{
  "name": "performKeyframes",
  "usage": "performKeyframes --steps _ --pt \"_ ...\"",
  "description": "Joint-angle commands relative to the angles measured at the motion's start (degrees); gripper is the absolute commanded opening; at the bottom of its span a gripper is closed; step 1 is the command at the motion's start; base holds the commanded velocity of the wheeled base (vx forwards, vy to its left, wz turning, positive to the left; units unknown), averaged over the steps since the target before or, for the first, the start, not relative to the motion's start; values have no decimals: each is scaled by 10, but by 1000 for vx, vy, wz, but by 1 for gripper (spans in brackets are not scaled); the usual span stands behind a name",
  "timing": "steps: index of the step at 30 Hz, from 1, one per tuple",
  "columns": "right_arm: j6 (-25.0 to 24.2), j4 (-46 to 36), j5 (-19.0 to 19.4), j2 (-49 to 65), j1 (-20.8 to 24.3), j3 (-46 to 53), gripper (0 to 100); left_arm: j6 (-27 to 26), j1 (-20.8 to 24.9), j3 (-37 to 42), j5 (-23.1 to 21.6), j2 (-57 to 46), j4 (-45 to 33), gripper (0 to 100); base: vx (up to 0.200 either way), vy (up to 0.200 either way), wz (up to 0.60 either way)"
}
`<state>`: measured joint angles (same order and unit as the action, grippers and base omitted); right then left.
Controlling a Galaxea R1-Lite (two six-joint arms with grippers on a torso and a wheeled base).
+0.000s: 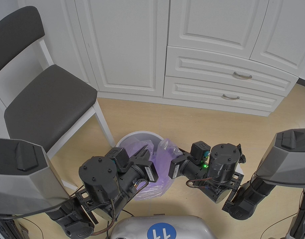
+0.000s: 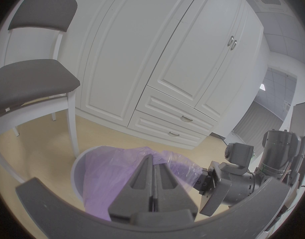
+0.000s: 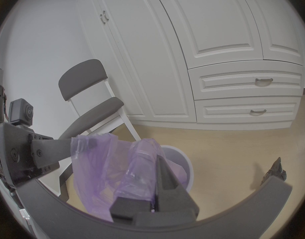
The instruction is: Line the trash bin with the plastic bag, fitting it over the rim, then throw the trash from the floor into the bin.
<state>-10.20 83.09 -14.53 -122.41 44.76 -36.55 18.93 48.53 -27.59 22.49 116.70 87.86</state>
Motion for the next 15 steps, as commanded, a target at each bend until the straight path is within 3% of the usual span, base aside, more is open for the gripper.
performKeyframes --steps 1,10,15 --pt "0 -15 0 9 -5 -2 0 5 0 -5 0 14 0 0 0 0 0" --pt "-7 -15 3 -13 -13 -24 0 6 -9 -10 1 27 -1 0 0 0 0" --pt "-23 -18 10 -39 -34 -52 0 8 -50 -33 1 50 -1 0 0 0 0"
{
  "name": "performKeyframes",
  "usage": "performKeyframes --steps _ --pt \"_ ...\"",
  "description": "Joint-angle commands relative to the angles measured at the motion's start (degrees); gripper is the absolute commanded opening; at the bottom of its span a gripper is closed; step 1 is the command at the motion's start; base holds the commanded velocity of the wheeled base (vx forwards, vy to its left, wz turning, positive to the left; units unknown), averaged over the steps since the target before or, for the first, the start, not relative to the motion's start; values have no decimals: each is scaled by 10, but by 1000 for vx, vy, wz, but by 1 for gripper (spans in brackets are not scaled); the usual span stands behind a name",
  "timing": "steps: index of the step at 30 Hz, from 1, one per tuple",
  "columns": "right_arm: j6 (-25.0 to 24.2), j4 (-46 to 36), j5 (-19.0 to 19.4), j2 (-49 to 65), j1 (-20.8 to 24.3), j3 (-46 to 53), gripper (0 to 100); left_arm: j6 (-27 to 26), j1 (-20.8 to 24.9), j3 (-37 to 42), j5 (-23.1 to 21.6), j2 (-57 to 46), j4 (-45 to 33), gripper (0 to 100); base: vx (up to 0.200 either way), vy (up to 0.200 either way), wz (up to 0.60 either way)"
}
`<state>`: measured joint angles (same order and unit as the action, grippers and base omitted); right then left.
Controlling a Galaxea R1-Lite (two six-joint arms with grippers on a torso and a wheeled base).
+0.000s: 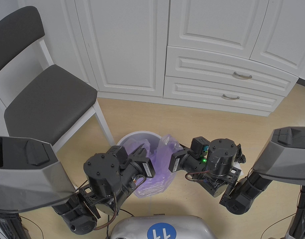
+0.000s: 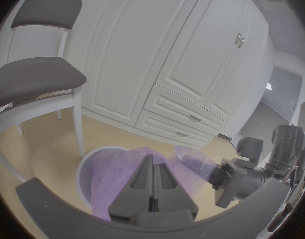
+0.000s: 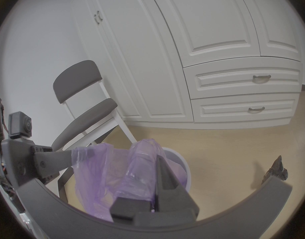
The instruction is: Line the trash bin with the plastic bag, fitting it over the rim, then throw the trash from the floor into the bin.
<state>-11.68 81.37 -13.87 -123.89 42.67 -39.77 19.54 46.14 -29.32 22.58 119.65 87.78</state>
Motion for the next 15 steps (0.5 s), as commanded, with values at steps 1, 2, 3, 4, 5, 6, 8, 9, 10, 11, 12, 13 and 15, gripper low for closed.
performKeyframes --steps 1,2,3,4,5,6,8,9,10,11,12,13,15 --pt "-14 -1 4 -30 -18 -29 0 6 -43 -26 -1 34 0 0 0 0 0" --pt "-17 -2 4 -35 -21 -34 0 11 -52 -33 -1 43 -1 0 0 0 0" --pt "-18 -2 4 -38 -24 -38 0 17 -61 -41 -1 54 -1 0 0 0 0" --pt "-18 -2 4 -41 -27 -42 0 20 -68 -47 -2 62 -1 0 0 0 0" --pt "-19 -2 4 -44 -29 -44 0 22 -74 -52 -2 73 -1 0 0 0 0" --pt "-19 -2 4 -44 -29 -44 0 22 -74 -52 -2 73 -1 0 0 0 0" --pt "-27 -3 4 -57 -35 -62 0 23 -93 -71 -2 103 -1 0 0 0 0" --pt "-28 -3 4 -58 -35 -63 0 23 -94 -72 -2 103 -1 0 0 0 0" --pt "-48 -2 3 -73 -42 -88 0 23 -107 -81 -2 114 -1 0 0 0 0" --pt "-61 -3 3 -79 -47 -102 0 23 -113 -86 -2 117 -1 0 0 0 0" --pt "-71 -4 3 -85 -52 -112 0 22 -119 -87 -2 117 -1 0 0 0 0" --pt "-81 -4 4 -90 -58 -121 0 22 -126 -90 -2 116 -1 0 0 0 0" --pt "-95 -5 4 -99 -66 -138 0 22 -136 -93 -2 111 -1 0 0 0 0"
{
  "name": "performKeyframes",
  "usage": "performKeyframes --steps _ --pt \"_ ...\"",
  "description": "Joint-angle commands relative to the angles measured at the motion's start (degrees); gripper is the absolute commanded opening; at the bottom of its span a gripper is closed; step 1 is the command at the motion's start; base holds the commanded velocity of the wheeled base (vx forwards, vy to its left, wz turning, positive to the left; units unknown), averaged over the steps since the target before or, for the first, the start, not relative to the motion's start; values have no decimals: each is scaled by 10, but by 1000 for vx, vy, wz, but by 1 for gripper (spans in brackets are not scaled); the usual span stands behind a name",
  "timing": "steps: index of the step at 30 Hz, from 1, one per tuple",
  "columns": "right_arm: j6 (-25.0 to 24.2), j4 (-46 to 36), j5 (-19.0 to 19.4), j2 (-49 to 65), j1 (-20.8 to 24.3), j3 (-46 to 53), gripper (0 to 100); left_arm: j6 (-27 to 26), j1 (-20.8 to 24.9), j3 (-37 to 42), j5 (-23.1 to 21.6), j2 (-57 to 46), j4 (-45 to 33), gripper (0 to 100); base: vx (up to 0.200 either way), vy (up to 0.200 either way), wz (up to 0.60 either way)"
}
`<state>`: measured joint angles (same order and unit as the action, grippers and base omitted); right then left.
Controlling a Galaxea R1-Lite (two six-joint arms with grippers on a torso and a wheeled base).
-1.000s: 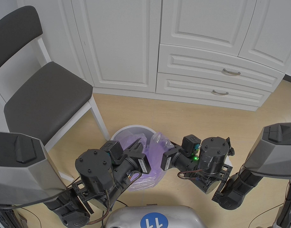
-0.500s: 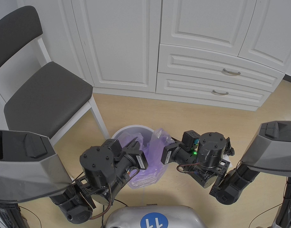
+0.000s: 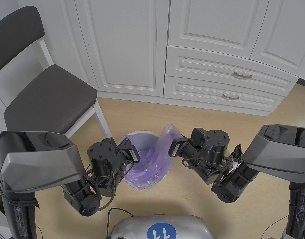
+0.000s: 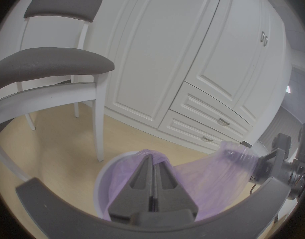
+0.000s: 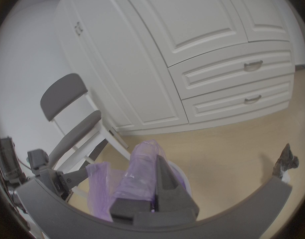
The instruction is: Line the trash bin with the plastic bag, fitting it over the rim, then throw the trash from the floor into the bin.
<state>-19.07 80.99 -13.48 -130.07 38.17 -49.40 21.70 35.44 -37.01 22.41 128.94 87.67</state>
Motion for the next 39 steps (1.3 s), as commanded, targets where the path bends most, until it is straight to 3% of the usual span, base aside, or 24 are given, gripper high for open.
performKeyframes --steps 1,8,14,31,35,36,39 --pt "-27 -1 0 -42 -24 -49 0 0 -34 -17 -1 16 0 0 0 0 0" --pt "-57 1 0 -96 -43 -101 0 -9 -70 -13 -10 -13 0 0 0 0 0" --pt "-57 0 0 -128 -64 -134 0 -17 -100 6 -53 -27 -15 0 0 0 0" --pt "-76 -2 0 -190 -77 -170 0 -18 -103 0 -59 43 -13 0 0 0 0" --pt "-53 -2 2 -181 -93 -157 0 -44 -118 8 -60 38 -16 0 0 0 0" --pt "-16 -8 15 -166 -105 -135 0 -75 -131 19 -59 40 -10 0 0 0 0" --pt "33 -24 31 -139 -120 -96 0 -118 -147 41 -60 36 -8 0 0 0 0"
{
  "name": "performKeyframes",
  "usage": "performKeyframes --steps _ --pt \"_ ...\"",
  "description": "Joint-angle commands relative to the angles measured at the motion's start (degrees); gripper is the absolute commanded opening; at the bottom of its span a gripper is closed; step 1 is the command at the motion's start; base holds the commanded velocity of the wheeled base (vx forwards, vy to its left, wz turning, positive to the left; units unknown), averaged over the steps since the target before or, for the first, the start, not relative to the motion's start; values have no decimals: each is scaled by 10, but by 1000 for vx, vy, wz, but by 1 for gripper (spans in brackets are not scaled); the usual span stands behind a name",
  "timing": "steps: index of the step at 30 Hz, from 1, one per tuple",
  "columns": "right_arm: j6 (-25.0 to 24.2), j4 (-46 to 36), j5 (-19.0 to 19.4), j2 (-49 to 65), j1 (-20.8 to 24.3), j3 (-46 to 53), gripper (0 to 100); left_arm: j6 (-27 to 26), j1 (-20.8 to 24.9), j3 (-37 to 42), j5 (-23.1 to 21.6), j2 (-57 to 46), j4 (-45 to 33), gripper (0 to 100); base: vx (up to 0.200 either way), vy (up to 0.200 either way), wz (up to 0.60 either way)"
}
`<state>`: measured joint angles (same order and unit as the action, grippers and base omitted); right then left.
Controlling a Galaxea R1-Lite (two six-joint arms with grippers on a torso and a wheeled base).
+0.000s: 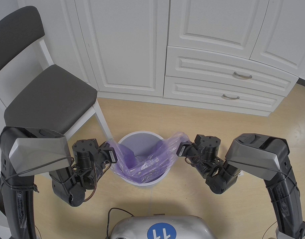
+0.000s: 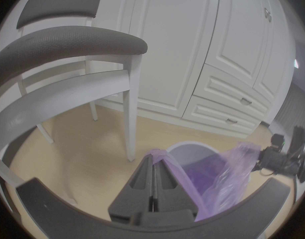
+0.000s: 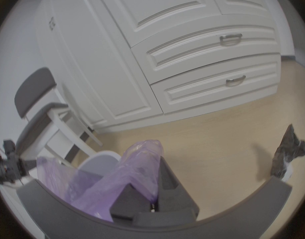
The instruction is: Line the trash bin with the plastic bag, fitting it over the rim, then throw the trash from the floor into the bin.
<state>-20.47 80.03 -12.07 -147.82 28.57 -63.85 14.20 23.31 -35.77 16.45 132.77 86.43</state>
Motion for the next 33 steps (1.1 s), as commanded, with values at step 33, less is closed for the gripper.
performKeyframes --steps 33 --pt "311 -38 96 119 -49 304 0 -180 -59 189 -91 -81 13 0 0 0 0"
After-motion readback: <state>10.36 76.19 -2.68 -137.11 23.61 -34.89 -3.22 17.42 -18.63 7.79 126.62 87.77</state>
